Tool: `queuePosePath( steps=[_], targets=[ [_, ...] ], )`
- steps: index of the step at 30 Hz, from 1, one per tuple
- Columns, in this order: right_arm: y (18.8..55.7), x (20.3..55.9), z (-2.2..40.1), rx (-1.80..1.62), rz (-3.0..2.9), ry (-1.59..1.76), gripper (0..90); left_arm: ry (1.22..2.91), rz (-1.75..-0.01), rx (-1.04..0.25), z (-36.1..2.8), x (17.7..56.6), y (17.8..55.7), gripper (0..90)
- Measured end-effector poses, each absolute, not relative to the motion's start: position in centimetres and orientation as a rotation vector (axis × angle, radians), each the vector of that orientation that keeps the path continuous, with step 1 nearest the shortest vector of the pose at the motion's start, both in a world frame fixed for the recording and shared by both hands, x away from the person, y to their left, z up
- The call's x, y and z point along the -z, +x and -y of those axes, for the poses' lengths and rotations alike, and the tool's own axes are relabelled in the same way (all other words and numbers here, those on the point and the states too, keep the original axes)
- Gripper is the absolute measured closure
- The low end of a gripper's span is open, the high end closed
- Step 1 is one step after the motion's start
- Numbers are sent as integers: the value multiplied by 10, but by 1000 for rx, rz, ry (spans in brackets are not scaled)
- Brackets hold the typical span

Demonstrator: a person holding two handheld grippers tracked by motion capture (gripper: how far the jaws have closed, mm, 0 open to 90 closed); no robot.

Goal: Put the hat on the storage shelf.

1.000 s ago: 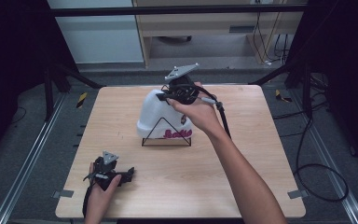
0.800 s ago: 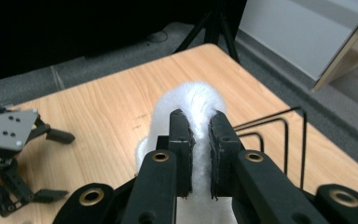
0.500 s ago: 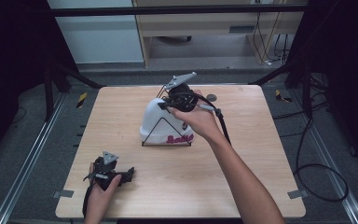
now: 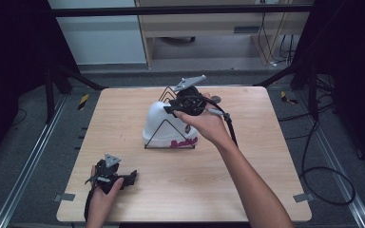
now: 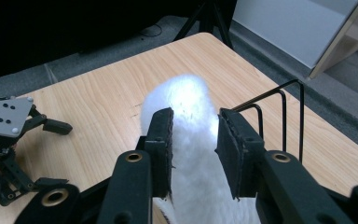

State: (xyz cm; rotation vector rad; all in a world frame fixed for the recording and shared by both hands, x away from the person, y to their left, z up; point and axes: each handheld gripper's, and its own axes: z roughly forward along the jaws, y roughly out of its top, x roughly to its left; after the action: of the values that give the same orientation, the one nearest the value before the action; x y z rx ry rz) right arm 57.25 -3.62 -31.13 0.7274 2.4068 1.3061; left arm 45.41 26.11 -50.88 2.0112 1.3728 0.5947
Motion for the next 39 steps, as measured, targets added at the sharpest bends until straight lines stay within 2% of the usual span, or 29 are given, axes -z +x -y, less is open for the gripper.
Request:
queuePosePath(
  steps=[15, 18, 26, 34, 39],
  targets=[
    [558, 309, 59, -1316, -2364, 764, 609, 2012, -1372, -593, -261, 509, 454, 0],
    [556, 310, 63, -1311, -2355, 786, 527, 2013, -1371, -593, -260, 509, 454, 0],
    [549, 317, 78, -1246, -2283, 879, 150, 2013, -1370, -593, -260, 509, 454, 0],
    [540, 321, 95, -1241, -2223, 917, 72, 2014, -1368, -594, -260, 509, 454, 0],
    [533, 323, 103, -1197, -2198, 915, 66, 2014, -1368, -594, -260, 509, 454, 0]
  ],
)
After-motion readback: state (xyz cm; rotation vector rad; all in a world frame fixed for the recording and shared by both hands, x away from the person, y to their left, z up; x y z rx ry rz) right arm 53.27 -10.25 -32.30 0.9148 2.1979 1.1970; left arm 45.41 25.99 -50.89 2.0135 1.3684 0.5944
